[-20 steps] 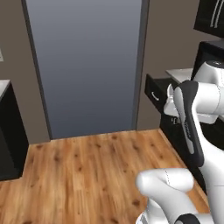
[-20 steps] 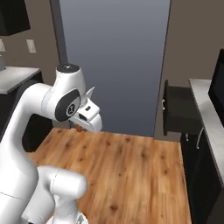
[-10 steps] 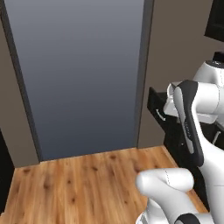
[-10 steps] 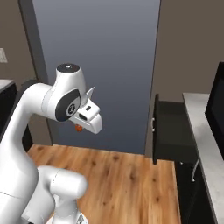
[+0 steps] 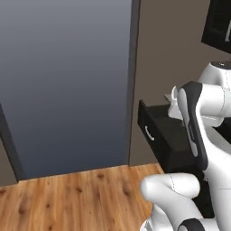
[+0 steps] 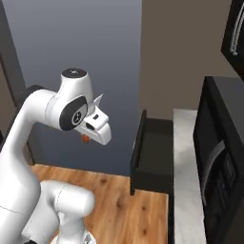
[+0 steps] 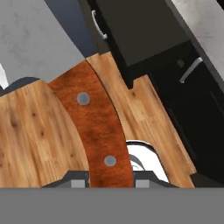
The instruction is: Pick up the metallic utensils from the counter and place them in the open drawer. Make sure not to pick up any wooden utensils.
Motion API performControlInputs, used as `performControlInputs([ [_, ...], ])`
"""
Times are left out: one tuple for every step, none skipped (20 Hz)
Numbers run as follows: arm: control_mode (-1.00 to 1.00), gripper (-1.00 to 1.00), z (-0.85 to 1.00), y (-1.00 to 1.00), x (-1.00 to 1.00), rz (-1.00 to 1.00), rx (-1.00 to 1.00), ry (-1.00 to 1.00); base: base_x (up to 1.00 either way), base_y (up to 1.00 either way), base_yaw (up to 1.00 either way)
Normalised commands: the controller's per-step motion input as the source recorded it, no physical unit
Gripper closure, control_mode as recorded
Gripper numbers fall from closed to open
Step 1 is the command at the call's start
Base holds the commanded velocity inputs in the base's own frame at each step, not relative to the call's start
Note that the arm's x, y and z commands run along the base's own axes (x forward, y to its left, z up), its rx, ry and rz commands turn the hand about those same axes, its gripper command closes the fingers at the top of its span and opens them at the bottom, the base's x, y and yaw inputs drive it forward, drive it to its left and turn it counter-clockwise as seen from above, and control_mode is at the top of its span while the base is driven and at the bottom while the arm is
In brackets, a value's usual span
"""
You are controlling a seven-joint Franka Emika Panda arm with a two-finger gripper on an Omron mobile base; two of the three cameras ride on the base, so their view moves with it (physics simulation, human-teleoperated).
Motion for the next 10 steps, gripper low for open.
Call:
performControlInputs([
  [1.0,1.0,0.0,0.0,0.0,0.0,0.0,0.0,0.08,-0.87,0.06],
  [1.0,1.0,0.0,0.0,0.0,0.0,0.0,0.0,0.09,-0.86,0.07],
  [1.0,1.0,0.0,0.0,0.0,0.0,0.0,0.0,0.04,-0.88,0.08],
  [1.0,1.0,0.0,0.0,0.0,0.0,0.0,0.0,0.0,-0.88,0.09],
  [1.0,1.0,0.0,0.0,0.0,0.0,0.0,0.0,0.0,-0.86,0.1],
  [1.0,1.0,0.0,0.0,0.0,0.0,0.0,0.0,0.0,-0.78,0.11],
  [1.0,1.0,0.0,0.0,0.0,0.0,0.0,0.0,0.0,-0.7,0.11],
  [1.0,1.0,0.0,0.0,0.0,0.0,0.0,0.0,0.0,-0.54,0.14],
  [1.0,1.0,0.0,0.0,0.0,0.0,0.0,0.0,0.0,-0.45,0.13],
  [1.0,1.0,0.0,0.0,0.0,0.0,0.0,0.0,0.0,-0.29,0.1],
])
